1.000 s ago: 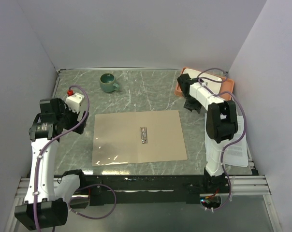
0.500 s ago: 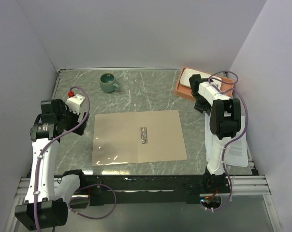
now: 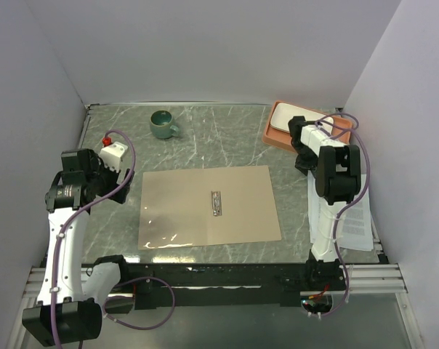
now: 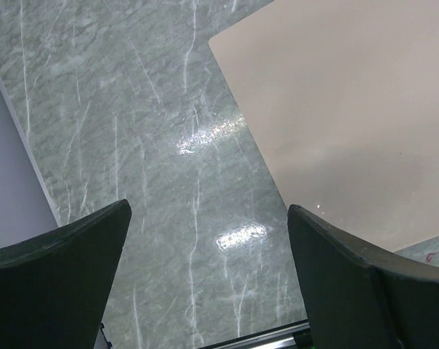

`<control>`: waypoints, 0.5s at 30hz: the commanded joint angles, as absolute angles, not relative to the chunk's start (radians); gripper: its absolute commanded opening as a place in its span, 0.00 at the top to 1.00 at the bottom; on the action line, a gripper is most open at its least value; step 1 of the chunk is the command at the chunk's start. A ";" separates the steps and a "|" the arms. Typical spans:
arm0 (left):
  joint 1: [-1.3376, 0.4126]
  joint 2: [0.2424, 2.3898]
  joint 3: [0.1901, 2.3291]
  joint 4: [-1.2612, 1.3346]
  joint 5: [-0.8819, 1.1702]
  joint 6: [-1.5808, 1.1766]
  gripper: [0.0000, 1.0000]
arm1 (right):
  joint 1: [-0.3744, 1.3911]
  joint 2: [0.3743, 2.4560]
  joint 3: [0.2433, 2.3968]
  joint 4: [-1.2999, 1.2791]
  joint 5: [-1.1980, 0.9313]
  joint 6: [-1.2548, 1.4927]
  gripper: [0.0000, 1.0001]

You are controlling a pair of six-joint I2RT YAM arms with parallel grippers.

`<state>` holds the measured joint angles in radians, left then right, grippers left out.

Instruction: Put the files into the folder

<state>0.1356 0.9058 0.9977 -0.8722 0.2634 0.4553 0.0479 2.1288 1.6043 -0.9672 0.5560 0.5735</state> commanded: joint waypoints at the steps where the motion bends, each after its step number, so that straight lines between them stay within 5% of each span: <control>1: 0.135 0.908 1.032 -0.845 0.267 0.465 0.04 | 0.029 2.126 1.644 -0.950 0.560 0.566 0.53; 8: 0.133 0.908 1.029 -0.844 0.264 0.466 0.04 | 0.025 2.137 1.646 -0.943 0.548 0.561 0.58; 15: 0.133 0.902 1.015 -0.833 0.253 0.468 0.04 | 0.014 2.140 1.644 -0.942 0.546 0.563 0.83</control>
<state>0.1356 0.9123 0.9981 -0.8719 0.2626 0.4553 0.0280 2.1334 1.6047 -0.9485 0.5335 0.5571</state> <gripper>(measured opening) 0.963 0.241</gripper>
